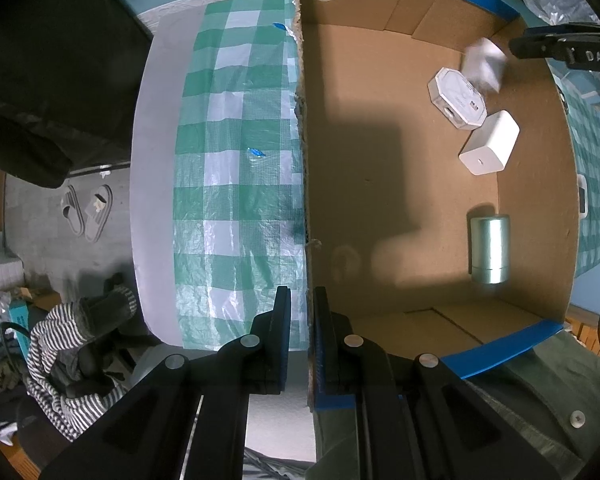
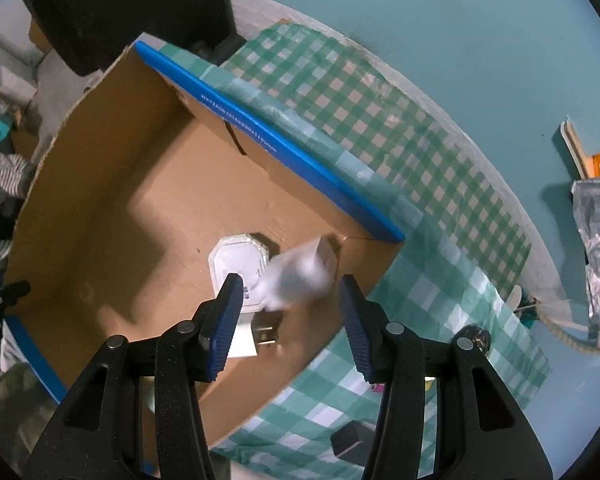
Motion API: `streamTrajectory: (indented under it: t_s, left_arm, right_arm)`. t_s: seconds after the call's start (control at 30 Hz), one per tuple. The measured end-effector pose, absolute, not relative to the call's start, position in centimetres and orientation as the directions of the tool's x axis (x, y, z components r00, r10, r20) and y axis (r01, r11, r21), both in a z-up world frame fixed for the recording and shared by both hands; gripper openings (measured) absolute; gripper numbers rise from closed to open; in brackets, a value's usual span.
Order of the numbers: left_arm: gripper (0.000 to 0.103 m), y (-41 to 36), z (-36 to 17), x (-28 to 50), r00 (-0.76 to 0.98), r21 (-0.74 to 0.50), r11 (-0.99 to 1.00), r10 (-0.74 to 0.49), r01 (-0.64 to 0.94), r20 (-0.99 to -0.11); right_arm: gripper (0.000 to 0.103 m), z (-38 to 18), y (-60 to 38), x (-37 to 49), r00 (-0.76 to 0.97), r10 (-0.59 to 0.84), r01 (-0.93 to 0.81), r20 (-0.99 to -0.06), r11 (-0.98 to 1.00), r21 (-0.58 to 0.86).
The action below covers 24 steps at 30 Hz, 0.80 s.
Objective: Organize rigid objects
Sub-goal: 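Open the right gripper and withdraw it from the box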
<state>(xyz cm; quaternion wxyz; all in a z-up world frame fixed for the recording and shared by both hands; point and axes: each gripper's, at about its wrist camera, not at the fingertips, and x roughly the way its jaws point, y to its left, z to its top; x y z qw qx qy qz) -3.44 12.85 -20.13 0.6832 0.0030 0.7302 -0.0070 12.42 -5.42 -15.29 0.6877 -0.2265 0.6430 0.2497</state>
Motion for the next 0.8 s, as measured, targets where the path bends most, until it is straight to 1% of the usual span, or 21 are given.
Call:
streamTrajectory:
  t_s: [0.1, 0.2, 0.8]
  left_arm:
    - [0.011, 12.8, -20.1, -3.4, -0.066, -0.006, 1.0, -0.005, 0.015, -0.998]
    - [0.011, 12.7, -20.1, -3.4, -0.065, -0.005, 1.0, -0.004, 0.017, -0.998]
    - [0.011, 12.3, -19.8, -3.4, -0.059, 0.003, 1.0, 0.004, 0.023, -0.998]
  right_arm:
    - [0.05, -14.5, -5.8, 12.4, 0.057, 0.066, -0.622, -0.996, 0.783, 0.016]
    - [0.053, -13.7, -6.0, 12.4, 0.066, 0.079, -0.611, -0.995, 0.791, 0.022]
    - [0.054, -10.1, -10.0, 12.4, 0.113, 0.117, -0.535, -0.987, 0.844, 0.039]
